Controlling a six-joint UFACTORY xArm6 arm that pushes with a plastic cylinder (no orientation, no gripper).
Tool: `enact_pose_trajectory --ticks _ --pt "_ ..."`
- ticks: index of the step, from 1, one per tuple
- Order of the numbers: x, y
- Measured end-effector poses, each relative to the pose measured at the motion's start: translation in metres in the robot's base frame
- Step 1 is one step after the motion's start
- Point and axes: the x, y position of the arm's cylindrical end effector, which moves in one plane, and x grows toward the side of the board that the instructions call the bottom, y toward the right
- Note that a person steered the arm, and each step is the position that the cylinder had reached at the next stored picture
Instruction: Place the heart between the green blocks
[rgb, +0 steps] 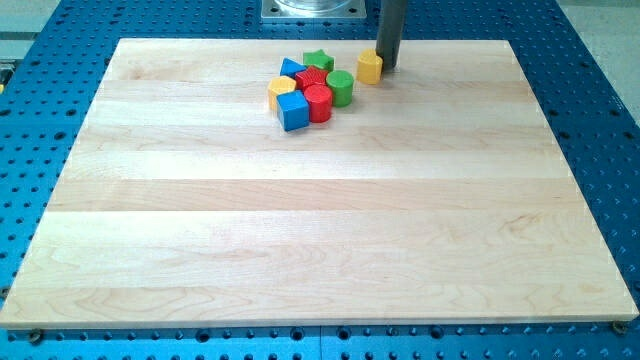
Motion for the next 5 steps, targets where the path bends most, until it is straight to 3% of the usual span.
enact_pose_trajectory --ticks 5 --pt "0.015 -0.031"
